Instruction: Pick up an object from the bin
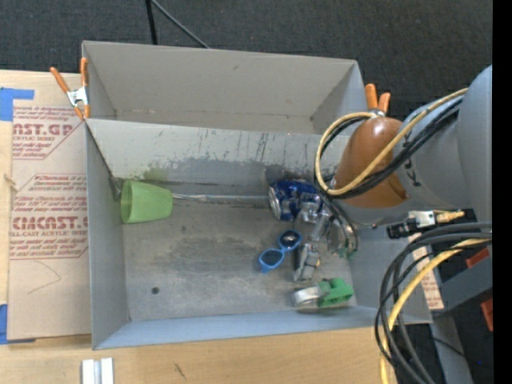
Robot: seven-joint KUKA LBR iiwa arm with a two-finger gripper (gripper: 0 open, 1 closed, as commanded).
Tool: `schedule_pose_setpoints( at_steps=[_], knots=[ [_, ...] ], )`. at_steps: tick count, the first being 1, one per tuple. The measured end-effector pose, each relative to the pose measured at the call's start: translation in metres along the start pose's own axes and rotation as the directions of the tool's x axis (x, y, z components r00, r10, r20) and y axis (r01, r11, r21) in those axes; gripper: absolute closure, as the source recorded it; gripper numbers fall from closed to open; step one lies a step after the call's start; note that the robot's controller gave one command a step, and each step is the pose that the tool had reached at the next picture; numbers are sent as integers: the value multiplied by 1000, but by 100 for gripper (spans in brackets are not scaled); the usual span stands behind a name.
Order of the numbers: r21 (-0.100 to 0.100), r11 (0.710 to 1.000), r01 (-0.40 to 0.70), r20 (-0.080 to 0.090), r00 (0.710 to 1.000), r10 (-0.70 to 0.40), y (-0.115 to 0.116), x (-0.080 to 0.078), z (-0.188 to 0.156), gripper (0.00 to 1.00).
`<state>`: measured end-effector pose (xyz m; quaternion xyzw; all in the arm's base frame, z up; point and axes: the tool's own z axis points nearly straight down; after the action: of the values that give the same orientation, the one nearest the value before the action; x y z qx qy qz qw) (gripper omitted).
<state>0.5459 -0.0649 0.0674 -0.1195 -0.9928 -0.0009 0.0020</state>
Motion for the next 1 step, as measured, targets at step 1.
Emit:
schedule_pose_setpoints(
  at_steps=[1],
  knots=[
    [-1,993,-114,14,993,114,-18,-13,-131,0]
  ],
)
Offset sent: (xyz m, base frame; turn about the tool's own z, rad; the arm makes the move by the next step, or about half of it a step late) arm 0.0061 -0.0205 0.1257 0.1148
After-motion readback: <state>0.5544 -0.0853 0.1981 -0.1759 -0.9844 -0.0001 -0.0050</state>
